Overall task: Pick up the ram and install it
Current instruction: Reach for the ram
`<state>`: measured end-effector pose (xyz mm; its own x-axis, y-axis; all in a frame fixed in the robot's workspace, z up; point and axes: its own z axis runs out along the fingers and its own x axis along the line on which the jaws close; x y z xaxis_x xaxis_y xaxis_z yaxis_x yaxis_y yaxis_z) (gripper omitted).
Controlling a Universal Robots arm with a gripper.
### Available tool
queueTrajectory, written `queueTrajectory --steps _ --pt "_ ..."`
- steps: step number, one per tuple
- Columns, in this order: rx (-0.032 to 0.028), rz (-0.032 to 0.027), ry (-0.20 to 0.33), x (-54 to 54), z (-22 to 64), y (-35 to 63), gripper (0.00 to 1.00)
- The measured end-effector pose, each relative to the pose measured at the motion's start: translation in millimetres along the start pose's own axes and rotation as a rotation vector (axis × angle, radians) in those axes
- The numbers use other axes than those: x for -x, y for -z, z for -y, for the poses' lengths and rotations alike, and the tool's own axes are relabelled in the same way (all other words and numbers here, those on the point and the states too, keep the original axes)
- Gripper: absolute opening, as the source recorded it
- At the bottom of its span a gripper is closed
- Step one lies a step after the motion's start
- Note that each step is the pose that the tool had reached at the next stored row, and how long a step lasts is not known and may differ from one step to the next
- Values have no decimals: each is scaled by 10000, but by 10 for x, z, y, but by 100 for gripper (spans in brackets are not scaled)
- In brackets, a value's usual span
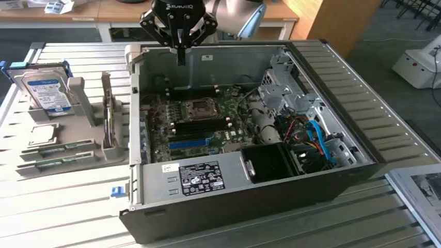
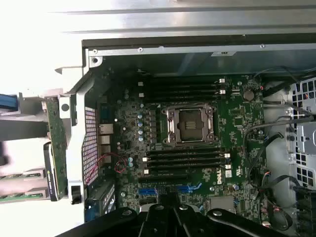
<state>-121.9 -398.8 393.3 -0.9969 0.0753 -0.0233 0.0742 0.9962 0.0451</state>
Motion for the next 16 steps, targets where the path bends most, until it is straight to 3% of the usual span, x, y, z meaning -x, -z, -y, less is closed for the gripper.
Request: queueTrajectory --steps 16 --pt "-1 0 0 -13 -2 0 10"
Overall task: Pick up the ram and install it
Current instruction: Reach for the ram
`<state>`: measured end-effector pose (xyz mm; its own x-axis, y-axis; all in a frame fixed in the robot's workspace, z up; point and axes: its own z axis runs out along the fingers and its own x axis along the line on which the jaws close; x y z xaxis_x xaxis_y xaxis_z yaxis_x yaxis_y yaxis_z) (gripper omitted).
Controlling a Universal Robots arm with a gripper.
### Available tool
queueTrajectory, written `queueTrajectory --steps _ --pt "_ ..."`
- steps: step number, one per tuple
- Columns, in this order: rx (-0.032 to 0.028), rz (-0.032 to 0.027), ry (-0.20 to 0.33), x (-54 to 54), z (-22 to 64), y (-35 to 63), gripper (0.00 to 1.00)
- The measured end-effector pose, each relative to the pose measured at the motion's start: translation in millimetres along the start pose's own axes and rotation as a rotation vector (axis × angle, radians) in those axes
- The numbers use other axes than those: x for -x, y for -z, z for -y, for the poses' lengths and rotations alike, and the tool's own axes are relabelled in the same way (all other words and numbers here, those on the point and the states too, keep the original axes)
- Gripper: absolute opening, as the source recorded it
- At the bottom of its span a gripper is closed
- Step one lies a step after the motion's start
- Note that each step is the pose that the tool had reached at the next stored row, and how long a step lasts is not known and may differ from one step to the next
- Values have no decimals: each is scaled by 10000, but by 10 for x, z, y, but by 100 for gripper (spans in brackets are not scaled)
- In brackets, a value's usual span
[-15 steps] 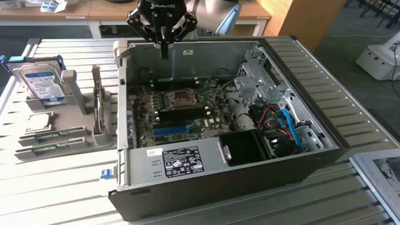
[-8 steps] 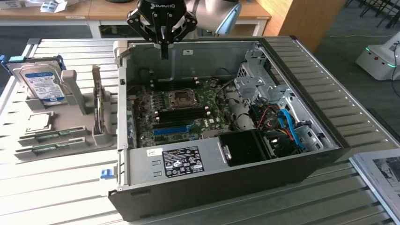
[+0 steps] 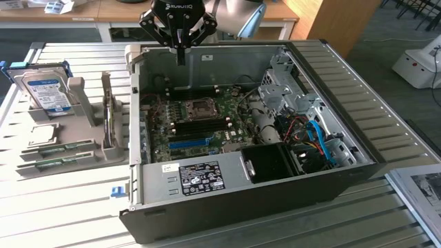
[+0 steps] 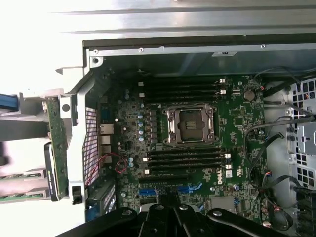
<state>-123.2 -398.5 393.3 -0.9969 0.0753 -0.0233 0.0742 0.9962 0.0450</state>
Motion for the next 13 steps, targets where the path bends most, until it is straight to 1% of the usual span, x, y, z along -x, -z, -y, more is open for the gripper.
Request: queueTrajectory --steps 13 --pt "-2 -32 -2 -79 6 1 10"
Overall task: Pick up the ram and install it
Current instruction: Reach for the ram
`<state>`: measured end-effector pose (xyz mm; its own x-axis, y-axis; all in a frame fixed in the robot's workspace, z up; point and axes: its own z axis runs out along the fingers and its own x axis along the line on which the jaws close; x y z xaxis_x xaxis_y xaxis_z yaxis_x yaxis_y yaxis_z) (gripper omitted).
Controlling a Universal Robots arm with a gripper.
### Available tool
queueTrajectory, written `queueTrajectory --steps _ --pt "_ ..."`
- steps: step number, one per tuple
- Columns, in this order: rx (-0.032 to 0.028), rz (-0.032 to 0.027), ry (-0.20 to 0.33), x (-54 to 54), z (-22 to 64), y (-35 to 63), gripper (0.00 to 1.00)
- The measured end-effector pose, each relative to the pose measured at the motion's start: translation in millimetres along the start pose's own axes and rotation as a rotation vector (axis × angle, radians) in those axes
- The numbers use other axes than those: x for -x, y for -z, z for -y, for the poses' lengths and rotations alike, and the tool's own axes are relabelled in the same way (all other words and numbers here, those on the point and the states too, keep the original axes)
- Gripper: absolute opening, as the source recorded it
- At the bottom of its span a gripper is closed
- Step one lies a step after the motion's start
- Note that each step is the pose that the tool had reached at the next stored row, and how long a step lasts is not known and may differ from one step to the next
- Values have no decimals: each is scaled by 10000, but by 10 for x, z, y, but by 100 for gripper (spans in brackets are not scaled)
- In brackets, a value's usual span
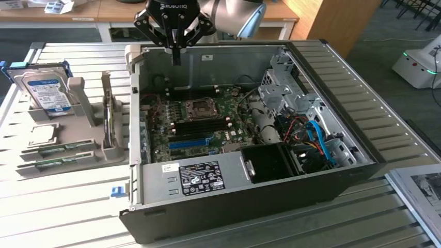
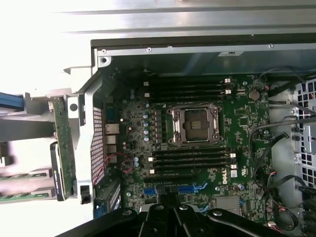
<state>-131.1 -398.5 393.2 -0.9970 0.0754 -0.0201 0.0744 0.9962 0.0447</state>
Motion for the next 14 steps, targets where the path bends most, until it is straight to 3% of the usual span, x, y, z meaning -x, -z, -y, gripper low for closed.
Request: queueTrajectory --steps 14 --pt "-2 -30 -1 -51 4 1 10"
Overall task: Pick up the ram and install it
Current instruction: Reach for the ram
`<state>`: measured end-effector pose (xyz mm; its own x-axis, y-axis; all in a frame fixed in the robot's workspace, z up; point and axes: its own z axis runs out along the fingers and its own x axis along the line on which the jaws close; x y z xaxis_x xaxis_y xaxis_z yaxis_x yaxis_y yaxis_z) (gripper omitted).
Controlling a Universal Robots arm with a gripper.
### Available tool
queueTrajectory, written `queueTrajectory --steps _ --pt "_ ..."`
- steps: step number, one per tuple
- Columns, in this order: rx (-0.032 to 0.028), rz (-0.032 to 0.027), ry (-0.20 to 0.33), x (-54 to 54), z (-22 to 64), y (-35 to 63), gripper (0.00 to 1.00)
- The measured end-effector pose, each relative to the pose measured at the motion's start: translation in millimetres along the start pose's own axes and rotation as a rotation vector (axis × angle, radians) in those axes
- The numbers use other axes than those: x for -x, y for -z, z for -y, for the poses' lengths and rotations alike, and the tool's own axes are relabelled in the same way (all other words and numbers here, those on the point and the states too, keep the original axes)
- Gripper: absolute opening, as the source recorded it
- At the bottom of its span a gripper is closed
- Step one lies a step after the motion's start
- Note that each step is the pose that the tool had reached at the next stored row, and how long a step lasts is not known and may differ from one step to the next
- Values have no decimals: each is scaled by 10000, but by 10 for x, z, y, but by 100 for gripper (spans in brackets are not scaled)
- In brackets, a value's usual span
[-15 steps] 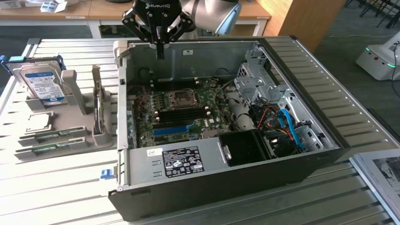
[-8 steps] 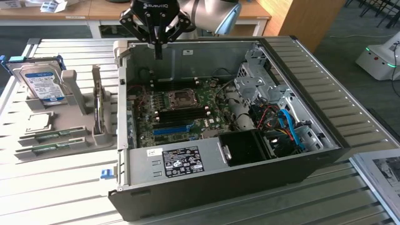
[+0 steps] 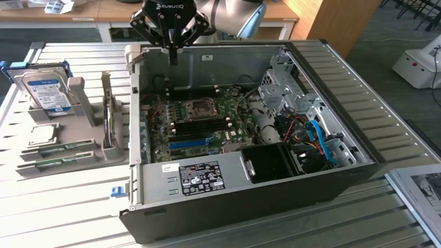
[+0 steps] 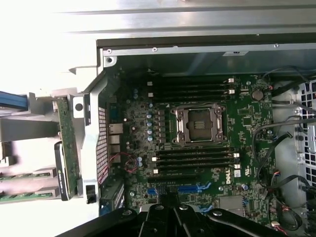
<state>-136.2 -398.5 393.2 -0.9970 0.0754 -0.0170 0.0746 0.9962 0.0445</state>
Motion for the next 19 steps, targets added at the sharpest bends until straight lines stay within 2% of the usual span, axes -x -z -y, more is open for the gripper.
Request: queueTrajectory --steps 15,19 --pt "-5 -74 -3 -161 12 -3 10" --pt "-6 -78 -3 -168 13 -2 10"
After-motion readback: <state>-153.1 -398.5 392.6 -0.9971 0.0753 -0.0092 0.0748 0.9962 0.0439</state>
